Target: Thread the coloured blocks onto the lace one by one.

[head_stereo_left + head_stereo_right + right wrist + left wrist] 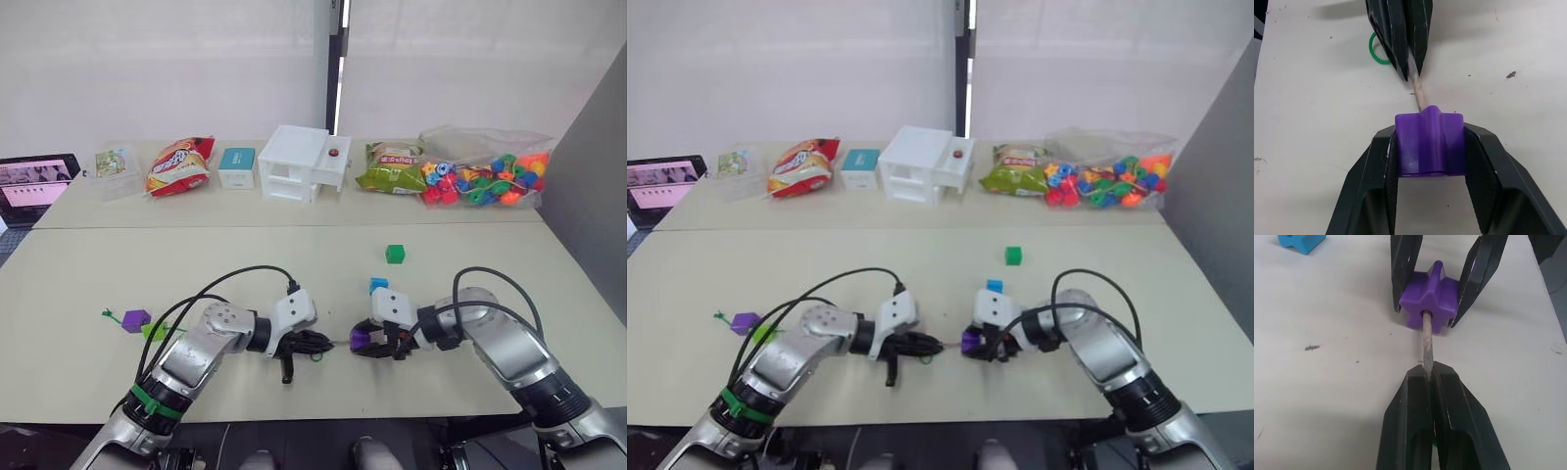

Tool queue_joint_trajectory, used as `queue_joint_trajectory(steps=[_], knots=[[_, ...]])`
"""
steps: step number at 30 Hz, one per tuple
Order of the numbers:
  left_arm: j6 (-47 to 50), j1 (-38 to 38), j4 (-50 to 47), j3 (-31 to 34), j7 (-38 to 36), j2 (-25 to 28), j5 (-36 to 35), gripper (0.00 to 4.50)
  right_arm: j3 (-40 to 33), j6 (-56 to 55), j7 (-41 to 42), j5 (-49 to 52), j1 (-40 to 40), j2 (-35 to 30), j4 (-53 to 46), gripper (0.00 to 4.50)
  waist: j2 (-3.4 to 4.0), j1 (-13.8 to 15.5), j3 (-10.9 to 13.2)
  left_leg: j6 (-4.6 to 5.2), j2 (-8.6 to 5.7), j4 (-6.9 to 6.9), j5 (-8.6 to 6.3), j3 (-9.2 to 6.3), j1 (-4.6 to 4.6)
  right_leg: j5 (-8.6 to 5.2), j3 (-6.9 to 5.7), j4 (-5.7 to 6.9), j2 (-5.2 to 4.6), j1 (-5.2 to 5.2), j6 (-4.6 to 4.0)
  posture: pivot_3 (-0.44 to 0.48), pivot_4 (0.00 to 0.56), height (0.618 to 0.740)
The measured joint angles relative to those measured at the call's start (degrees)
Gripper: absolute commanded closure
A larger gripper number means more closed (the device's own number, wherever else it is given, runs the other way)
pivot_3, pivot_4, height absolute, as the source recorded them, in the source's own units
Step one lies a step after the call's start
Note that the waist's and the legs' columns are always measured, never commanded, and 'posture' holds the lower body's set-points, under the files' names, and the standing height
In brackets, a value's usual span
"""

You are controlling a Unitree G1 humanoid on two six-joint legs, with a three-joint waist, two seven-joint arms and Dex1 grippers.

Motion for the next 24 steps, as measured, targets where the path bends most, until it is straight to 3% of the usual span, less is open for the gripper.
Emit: queue_joint_trajectory(steps=[12, 24], knots=[[-0.23, -0.49, 0.47, -0.16, -0.09, -2.06, -0.01, 4.5, -0.11, -0.06, 0.45, 0.57, 0.11, -0.23, -0.03, 3.13, 0.0, 0.02, 0.0, 0.0, 0.0, 0.0, 0.0, 0.0, 0.0, 0.0, 0.0, 0.0, 0.0, -0.01, 0.0, 0.0, 0.15, 0.74], [-6.1, -5.21, 7.33, -4.87, -1.95, -5.73, 4.25, 4.5, -0.18, -0.04, 0.33, 0.91, 0.44, -0.64, -0.31, 3.13, 0.0, 0.02, 0.0, 0.0, -0.01, 0.0, 0.0, 0.0, -0.01, 0.0, 0.0, 0.0, 0.0, -0.01, 0.0, 0.0, 0.15, 0.74]])
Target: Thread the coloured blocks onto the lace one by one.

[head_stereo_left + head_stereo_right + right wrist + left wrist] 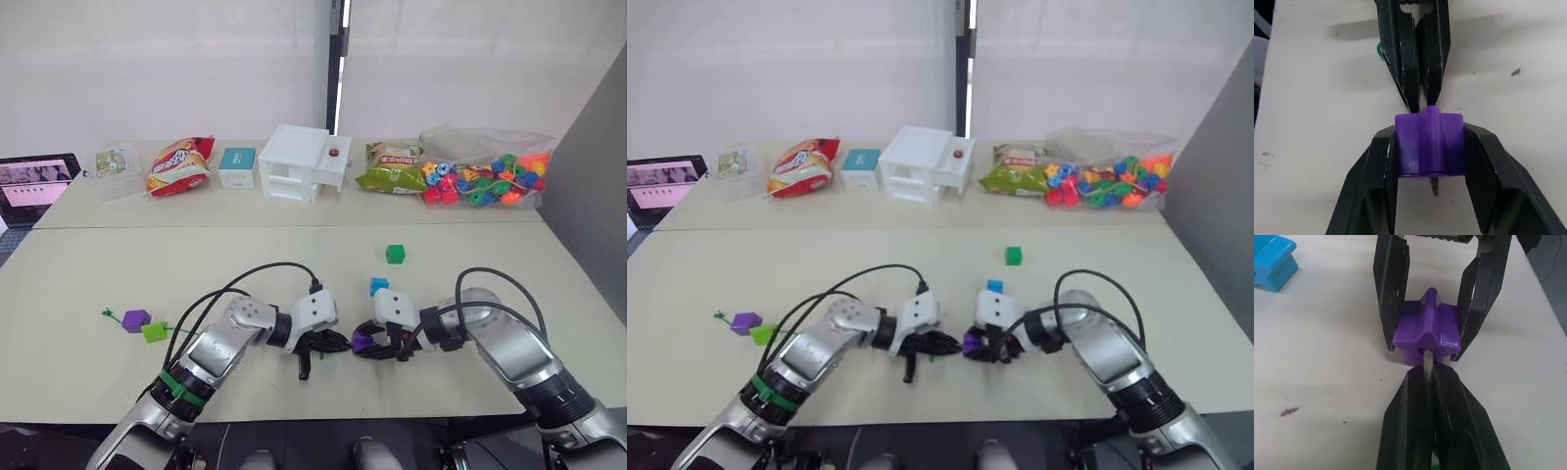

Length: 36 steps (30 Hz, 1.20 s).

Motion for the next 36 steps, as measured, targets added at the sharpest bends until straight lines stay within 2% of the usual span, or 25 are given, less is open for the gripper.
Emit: queue_joint_trajectory(steps=[6, 17, 27, 34, 36], knots=[[-0.52, -1.52, 1.61, -0.82, -0.09, -1.52, 1.83, 4.5, -0.15, 0.05, -0.26, -0.24, 0.03, -0.52, 0.0, 3.13, 0.0, 0.13, 0.0, 0.0, -0.01, 0.04, 0.0, 0.0, 0.0, 0.0, 0.0, -0.03, 0.0, 0.05, 0.0, 0.0, 0.15, 0.74], [1.8, -1.42, -0.61, -0.12, 1.22, -0.1, 3.11, 0.97, -0.12, 0.05, -0.41, 0.01, 0.88, -0.14, -1.23, 3.13, 0.0, 0.0, 0.0, 0.0, 0.01, 0.04, 0.0, -0.01, 0.06, 0.0, 0.01, 0.01, 0.01, 0.07, 0.0, 0.0, 0.15, 0.74], [7.22, 3.73, -7.04, 5.08, 1.86, 4.73, -0.22, 0.97, -0.17, 0.03, -1.52, 0.1, 1.56, -0.3, -1.61, 3.13, -0.01, -0.09, 0.0, 0.0, 0.0, 0.04, 0.0, -0.02, 0.06, 0.0, 0.01, 0.1, 0.0, 0.04, 0.0, 0.0, 0.15, 0.74], [7.3, 4.08, -6.75, 5.19, 3.1, 2.99, -0.38, 0.97, -0.17, 0.1, -1.9, 0.1, 1.56, -0.37, -1.65, 3.13, -0.01, 0.0, 0.0, 0.0, 0.0, 0.05, 0.0, -0.01, 0.06, 0.0, 0.0, 0.08, 0.0, 0.05, 0.0, 0.0, 0.15, 0.74], [7.33, 4.08, -6.68, 5.15, 3.09, 2.61, -1.1, 1.53, -0.15, 0.15, -2.14, 0.1, 1.57, -0.37, -1.66, 3.13, -0.01, 0.01, 0.0, 0.0, 0.0, 0.04, 0.0, -0.01, 0.06, 0.0, 0.0, 0.1, 0.0, 0.03, 0.0, 0.0, 0.15, 0.74]])
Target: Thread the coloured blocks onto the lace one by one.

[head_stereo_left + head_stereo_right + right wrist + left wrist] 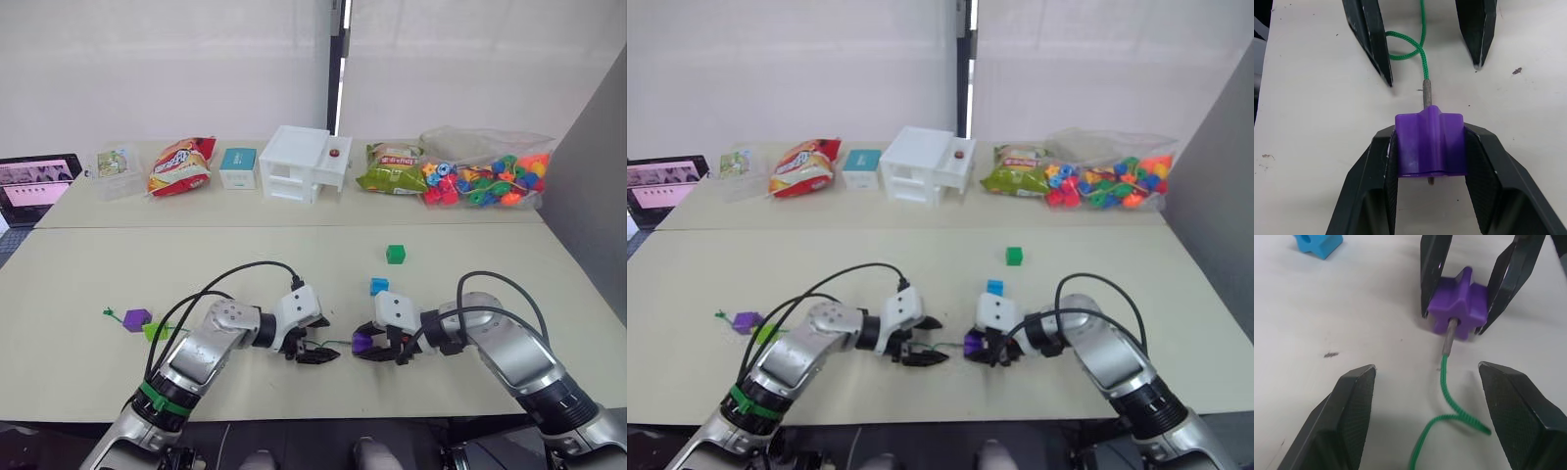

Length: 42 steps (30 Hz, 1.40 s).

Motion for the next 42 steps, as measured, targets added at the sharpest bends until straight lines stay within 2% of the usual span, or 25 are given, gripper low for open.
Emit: queue_joint_trajectory(steps=[9, 10, 27, 40, 42], knots=[[0.09, 0.73, -0.02, -0.6, -1.06, 0.73, -0.85, 4.41, -0.02, 0.19, -0.29, 0.07, 0.38, -0.46, -0.67, 3.13, 0.0, -0.01, 0.0, 0.0, 0.0, 0.0, 0.0, 0.0, 0.0, 0.0, 0.0, -0.01, 0.0, 0.01, 0.0, 0.0, 0.15, 0.74], [0.09, 0.73, -0.02, -0.63, -1.06, 0.75, -0.85, 4.49, -0.03, 0.21, -0.33, 0.08, 0.38, -0.46, -0.7, 3.13, 0.0, -0.01, 0.0, 0.0, 0.0, 0.0, 0.0, 0.0, 0.0, 0.0, 0.0, -0.01, 0.0, 0.01, 0.0, 0.0, 0.15, 0.74], [-1.27, -3.13, 3.36, -4.81, 0.35, -3.71, 1.53, 4.49, -0.17, 1.37, -0.34, 0.12, 0.41, -0.63, -1.38, 3.13, 0.0, 0.05, 0.0, 0.0, -0.01, 0.0, 0.0, 0.0, 0.0, 0.0, 0.0, -0.01, 0.0, 0.01, 0.0, 0.0, 0.15, 0.74], [-2.79, -3.22, 3.66, -4.56, 0.74, -2.08, 1.56, 4.49, -1.31, 1.39, -1.02, 0.72, 2.13, -0.86, -2.29, 3.13, 0.0, 0.06, 0.0, 0.0, 0.0, 0.0, 0.0, 0.0, -0.01, 0.0, 0.0, -0.02, 0.0, 0.01, 0.0, 0.0, 0.15, 0.74], [-2.88, -3.23, 3.94, -4.54, 0.96, -2.44, 1.57, 3.92, -1.31, 1.39, -1.14, 0.87, 2.13, -0.85, -2.29, 3.13, 0.0, 0.06, 0.0, 0.0, 0.0, 0.0, 0.0, 0.0, -0.01, 0.0, 0.0, -0.02, 0.0, 0.01, 0.0, 0.0, 0.15, 0.74]])
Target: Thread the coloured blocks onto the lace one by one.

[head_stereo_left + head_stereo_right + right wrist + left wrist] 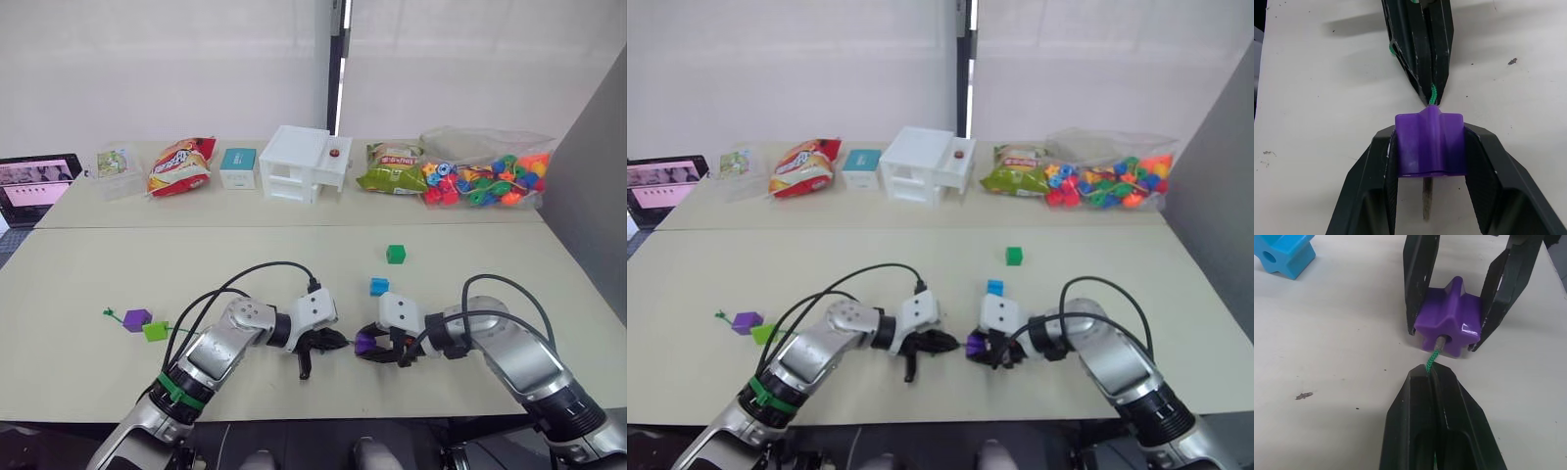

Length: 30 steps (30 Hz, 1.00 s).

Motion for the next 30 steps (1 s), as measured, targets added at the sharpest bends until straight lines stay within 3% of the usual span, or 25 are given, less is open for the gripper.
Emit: queue_joint_trajectory(steps=[12, 18, 20, 26, 30], knots=[[-2.51, -0.11, 0.15, -0.6, -0.46, 0.11, 0.99, 0.04, 0.04, 0.15, -0.25, 0.49, 0.04, 0.0, -0.03, 3.13, 0.0, -0.02, 0.0, 0.0, 0.0, 0.0, 0.0, 0.0, 0.0, 0.0, 0.0, 0.0, 0.0, 0.0, 0.0, 0.0, 0.15, 0.74], [-2.07, 0.04, -0.87, 0.23, -0.68, 2.17, 0.86, 0.01, 0.04, 1.13, -0.69, 0.54, 0.25, -0.03, -0.78, 3.13, 0.0, -0.07, 0.0, 0.0, 0.0, -0.01, 0.0, 0.0, 0.0, 0.0, 0.0, 0.01, 0.0, -0.01, 0.0, 0.0, 0.15, 0.74], [-2.05, 0.06, -0.87, 0.4, -0.66, 2.34, 0.87, 0.0, 0.04, 1.44, -0.92, 0.58, 0.24, -0.04, -1.0, 2.11, 0.0, -0.04, 0.0, 0.0, 0.0, 0.0, 0.0, 0.0, 0.0, 0.0, 0.0, 0.0, 0.0, -0.01, 0.0, 0.0, 0.15, 0.74], [-2.01, 0.01, -1.08, -0.02, -0.79, 1.69, 0.89, 0.0, -0.74, 3.61, -1.71, 1.53, 0.73, -1.03, -3.33, 0.03, 0.0, 0.05, 0.0, 0.0, 0.0, 0.0, 0.0, 0.0, -0.04, 0.0, 0.0, 0.0, 0.0, -0.02, 0.0, 0.0, 0.15, 0.74], [-1.94, -0.46, -1.35, -0.91, -1.17, 0.59, 0.92, 0.0, -4.51, 4.59, -1.52, 3.08, 2.9, -4.76, -5.2, 0.03, -0.01, 0.53, 0.0, 0.0, 0.0, 0.01, 0.0, 0.0, -0.06, 0.0, -0.01, -0.11, 0.0, 0.01, 0.0, 0.0, 0.15, 0.74]])
